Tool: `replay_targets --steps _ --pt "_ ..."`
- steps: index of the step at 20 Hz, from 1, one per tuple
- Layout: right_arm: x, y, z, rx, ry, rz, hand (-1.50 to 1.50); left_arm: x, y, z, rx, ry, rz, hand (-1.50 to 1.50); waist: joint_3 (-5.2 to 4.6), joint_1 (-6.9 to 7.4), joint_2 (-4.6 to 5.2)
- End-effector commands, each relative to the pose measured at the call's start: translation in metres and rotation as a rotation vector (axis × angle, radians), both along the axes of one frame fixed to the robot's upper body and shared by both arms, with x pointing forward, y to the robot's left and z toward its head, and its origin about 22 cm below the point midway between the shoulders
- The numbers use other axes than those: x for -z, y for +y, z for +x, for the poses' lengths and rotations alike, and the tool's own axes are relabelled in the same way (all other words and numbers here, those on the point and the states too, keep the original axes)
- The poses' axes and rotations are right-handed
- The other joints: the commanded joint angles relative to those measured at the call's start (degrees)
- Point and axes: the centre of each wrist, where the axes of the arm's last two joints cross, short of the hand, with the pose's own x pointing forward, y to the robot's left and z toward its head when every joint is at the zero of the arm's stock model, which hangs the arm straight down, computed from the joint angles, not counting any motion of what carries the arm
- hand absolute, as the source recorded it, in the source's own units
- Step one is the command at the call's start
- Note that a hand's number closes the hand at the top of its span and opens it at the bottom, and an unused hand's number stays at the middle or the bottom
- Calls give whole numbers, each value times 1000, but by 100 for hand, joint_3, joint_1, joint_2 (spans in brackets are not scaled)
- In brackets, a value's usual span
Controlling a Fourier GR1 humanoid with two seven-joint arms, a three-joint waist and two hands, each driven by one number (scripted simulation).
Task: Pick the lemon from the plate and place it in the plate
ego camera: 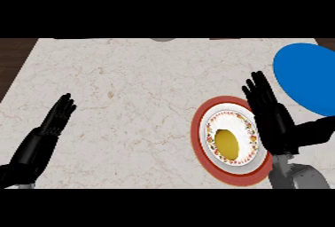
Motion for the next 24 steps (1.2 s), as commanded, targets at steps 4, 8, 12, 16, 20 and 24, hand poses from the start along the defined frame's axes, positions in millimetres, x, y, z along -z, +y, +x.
replay_targets --steps 4,8,12,16,20,24 --pt "-65 -48 34 -98 -272 -170 150 53 -1 -14 -153 324 -61 0 -126 69 0" --pt "-77 -117 36 125 -284 -717 150 58 -18 -12 -183 444 -163 0 -146 -38 69" --pt "-15 -131 38 252 -370 -474 -150 67 -51 -3 -187 501 -169 0 -113 47 -16" --pt "7 -153 34 154 -424 -420 -150 64 -57 10 -183 526 -173 0 -122 60 -46" --pt "-20 -153 21 59 -381 -551 -150 77 -38 5 -168 513 -162 0 -130 31 -64" --pt "-47 -155 12 -148 -245 -820 -150 77 -49 6 -208 512 -177 0 -144 -20 -75"
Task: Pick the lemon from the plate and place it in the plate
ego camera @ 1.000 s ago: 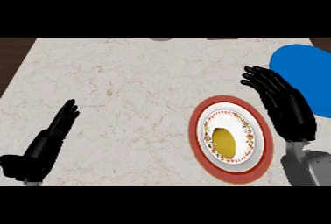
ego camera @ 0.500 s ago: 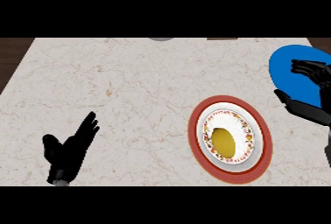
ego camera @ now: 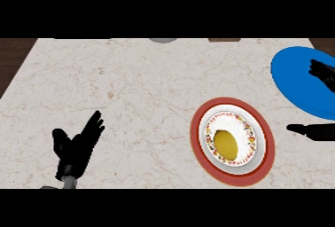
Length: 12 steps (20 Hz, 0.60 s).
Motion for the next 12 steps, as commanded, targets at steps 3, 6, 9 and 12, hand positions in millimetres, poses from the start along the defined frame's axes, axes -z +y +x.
replay_targets --steps 3,6,9,12 --pt "-27 9 -6 -133 206 -354 -150 1 -2 -1 7 19 1 0 -22 33 -1" --pt "-47 36 -3 -143 232 -419 -150 -3 -16 6 12 8 -1 0 -19 22 3" --pt "-37 62 -13 -140 283 -488 -150 6 3 3 -6 17 5 0 -19 22 5" --pt "-27 80 -21 -143 318 -512 -150 10 -14 2 4 20 10 0 -12 21 10"
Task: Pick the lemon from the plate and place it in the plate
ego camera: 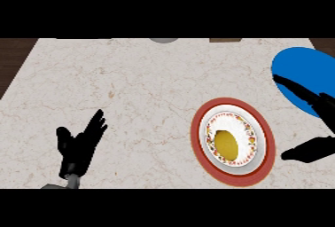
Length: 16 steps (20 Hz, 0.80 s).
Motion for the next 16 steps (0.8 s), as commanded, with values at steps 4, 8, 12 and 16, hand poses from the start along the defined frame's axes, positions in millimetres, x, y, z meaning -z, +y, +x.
replay_targets --steps 4,8,12,16 --pt "9 56 2 18 41 -104 -150 2 -5 7 -4 22 -8 0 -7 29 26" --pt "20 87 -11 42 54 -150 -150 -12 -13 5 5 8 -2 0 -5 27 19" --pt "44 96 -9 26 142 -170 -150 9 6 -6 10 38 -2 0 -6 30 25" --pt "43 85 -18 -1 163 -142 -150 2 5 1 0 19 -9 0 -5 5 20"
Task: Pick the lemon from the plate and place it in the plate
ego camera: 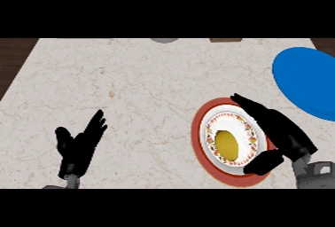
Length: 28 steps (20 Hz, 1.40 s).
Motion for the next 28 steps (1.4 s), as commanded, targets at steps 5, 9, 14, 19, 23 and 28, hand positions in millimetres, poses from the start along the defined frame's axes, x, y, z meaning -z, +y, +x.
replay_targets --steps 5,9,14,19,23,28 --pt "19 20 -7 -6 26 1 -150 -5 -11 -12 -22 31 -4 0 -14 0 11" --pt "29 24 -25 14 2 -101 -150 -6 1 6 10 29 3 0 -16 -31 10" --pt "45 34 -9 50 12 -143 -150 -1 21 -5 -11 27 0 0 -15 -3 14" --pt "57 30 1 32 42 -146 -150 1 -5 -12 14 21 10 0 -15 1 15" --pt "62 33 -8 13 46 -152 -150 -6 -11 21 -1 13 -6 0 -15 -22 15" --pt "83 22 19 -76 94 -244 150 -10 -3 12 -2 20 -18 0 -13 16 22"
